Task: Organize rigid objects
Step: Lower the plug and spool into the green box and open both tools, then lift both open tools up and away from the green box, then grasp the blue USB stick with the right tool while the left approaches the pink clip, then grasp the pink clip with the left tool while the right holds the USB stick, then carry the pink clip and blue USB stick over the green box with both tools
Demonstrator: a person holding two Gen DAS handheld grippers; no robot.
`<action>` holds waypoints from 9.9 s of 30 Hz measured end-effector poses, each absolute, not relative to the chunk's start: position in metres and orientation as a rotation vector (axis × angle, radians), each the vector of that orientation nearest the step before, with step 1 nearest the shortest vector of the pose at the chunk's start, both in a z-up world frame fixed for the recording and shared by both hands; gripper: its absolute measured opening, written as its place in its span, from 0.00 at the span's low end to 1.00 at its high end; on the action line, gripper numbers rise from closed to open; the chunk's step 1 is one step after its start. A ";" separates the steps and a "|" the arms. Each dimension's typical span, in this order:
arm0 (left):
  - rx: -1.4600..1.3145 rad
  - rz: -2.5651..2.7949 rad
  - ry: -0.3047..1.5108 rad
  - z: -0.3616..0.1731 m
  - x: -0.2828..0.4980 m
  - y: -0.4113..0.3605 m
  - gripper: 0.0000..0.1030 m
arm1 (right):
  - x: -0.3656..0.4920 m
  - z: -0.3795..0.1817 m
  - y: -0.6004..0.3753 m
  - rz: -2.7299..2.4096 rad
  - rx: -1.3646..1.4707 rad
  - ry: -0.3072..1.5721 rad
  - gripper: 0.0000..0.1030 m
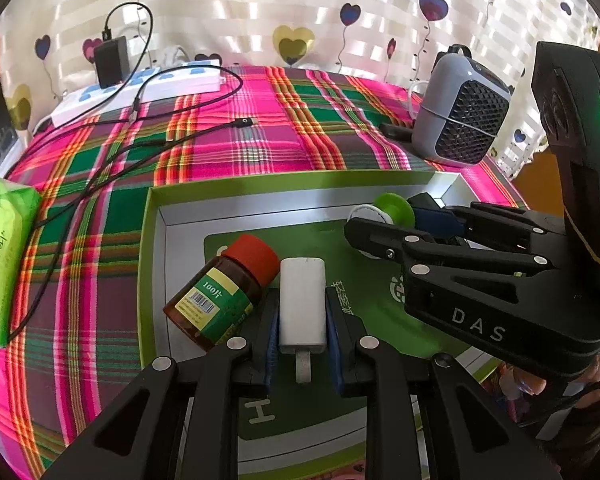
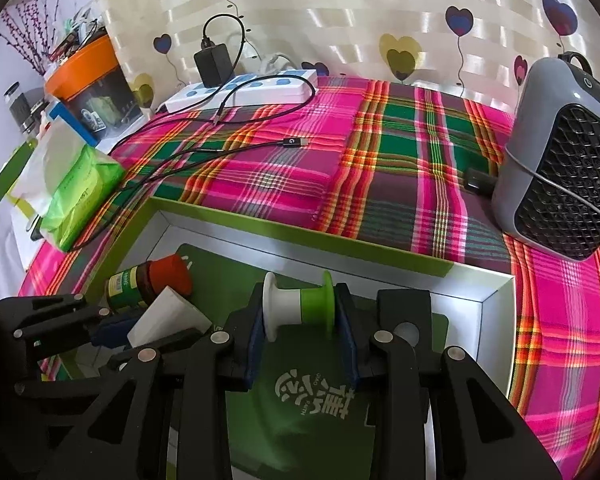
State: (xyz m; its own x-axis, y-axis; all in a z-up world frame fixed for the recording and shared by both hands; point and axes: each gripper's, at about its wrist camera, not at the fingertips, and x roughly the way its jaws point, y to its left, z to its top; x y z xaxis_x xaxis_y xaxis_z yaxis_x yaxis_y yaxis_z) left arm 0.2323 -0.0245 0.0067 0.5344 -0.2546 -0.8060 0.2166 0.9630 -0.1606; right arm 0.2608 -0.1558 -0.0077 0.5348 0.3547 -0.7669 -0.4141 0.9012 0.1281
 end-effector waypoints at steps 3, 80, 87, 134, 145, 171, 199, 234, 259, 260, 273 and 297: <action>-0.037 -0.279 0.965 0.007 0.232 -0.026 0.19 | 0.261 -0.007 -0.156 0.453 -0.066 0.898 0.33; -0.101 -0.217 0.822 0.046 0.050 0.012 0.30 | 0.077 0.016 -0.197 0.256 -0.010 0.727 0.44; -0.106 -0.206 0.852 0.032 0.038 0.019 0.30 | 0.063 -0.007 -0.207 0.237 0.022 0.772 0.44; -0.157 -0.332 0.923 0.017 0.064 0.005 0.30 | 0.086 -0.025 -0.186 0.131 0.023 0.852 0.43; -0.137 -0.295 0.960 0.014 0.080 -0.015 0.32 | 0.088 -0.025 -0.198 0.175 -0.002 0.849 0.22; 0.017 -0.174 0.976 0.010 0.092 -0.045 0.37 | 0.088 -0.025 -0.202 0.232 0.004 0.848 0.22; -0.003 -0.208 0.937 0.000 0.101 -0.025 0.37 | 0.089 -0.025 -0.202 0.234 0.011 0.848 0.23; -0.012 -0.189 0.917 0.000 0.105 -0.017 0.16 | 0.088 -0.026 -0.201 0.236 -0.006 0.846 0.22; -0.009 -0.209 0.888 0.010 0.094 -0.020 0.16 | 0.082 -0.014 -0.204 0.247 0.011 0.798 0.22; -0.010 -0.212 0.884 0.012 0.093 -0.020 0.16 | 0.081 -0.012 -0.204 0.248 0.013 0.794 0.22; -0.035 -0.251 0.844 0.036 0.098 -0.015 0.16 | 0.084 0.013 -0.205 0.271 0.013 0.742 0.22; -0.037 -0.233 0.837 0.045 0.158 0.002 0.16 | 0.158 0.038 -0.182 0.323 0.010 0.746 0.22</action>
State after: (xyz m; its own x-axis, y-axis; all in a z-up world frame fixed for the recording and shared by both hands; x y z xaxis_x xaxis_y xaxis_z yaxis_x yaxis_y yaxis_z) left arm 0.1577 0.0018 0.0445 0.6460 -0.2197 -0.7310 0.1904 0.9738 -0.1243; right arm 0.1579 -0.1821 0.0384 0.6872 0.2921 -0.6651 -0.2848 0.9506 0.1232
